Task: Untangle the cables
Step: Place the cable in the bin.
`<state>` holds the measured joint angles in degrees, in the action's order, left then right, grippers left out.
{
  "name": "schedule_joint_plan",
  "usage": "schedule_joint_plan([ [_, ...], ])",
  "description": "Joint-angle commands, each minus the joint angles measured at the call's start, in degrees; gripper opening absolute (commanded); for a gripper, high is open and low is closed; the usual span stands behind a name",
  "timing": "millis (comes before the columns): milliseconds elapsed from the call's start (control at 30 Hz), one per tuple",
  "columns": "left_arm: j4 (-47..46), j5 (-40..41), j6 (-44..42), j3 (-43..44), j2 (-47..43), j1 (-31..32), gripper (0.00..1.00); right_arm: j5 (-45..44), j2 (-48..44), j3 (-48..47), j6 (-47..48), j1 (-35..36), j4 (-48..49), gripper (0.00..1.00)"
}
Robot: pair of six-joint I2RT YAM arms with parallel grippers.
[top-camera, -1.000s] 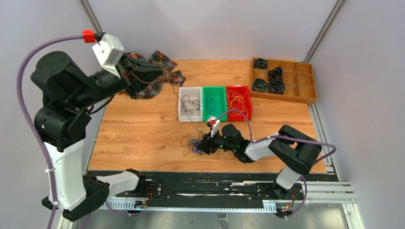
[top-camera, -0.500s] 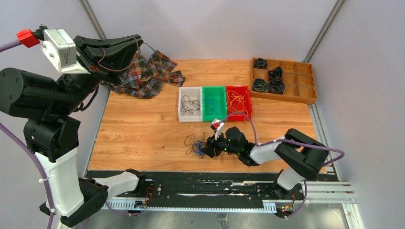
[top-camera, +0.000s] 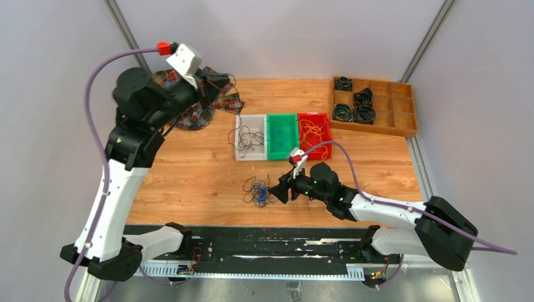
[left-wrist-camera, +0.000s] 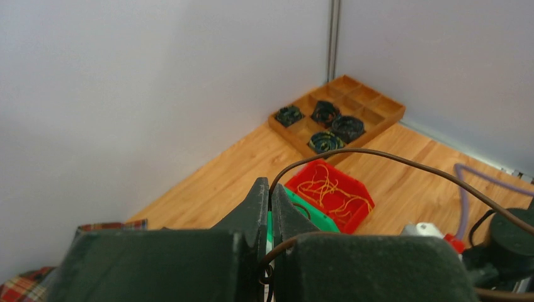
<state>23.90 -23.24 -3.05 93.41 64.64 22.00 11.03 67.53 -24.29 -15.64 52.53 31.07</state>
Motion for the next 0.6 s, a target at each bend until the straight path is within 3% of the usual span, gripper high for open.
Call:
schedule_joint_plan([
  [0,-5.98,1.79,-3.76,-2.80,1.07,0.29,0.00,-6.42,-5.79,-0.71,1.56,0.81,-7.39,0.61],
  [300,-7.86,4.39,-6.27,-5.91,9.83,0.27,0.00,-15.20,-13.58,0.22,0.75,0.74,-10.17,0.60],
  [567,-8.21,4.56,-8.23,-5.17,17.52,0.29,0.00,-17.32,-14.08,0.47,1.04,0.73,-10.85,0.58],
])
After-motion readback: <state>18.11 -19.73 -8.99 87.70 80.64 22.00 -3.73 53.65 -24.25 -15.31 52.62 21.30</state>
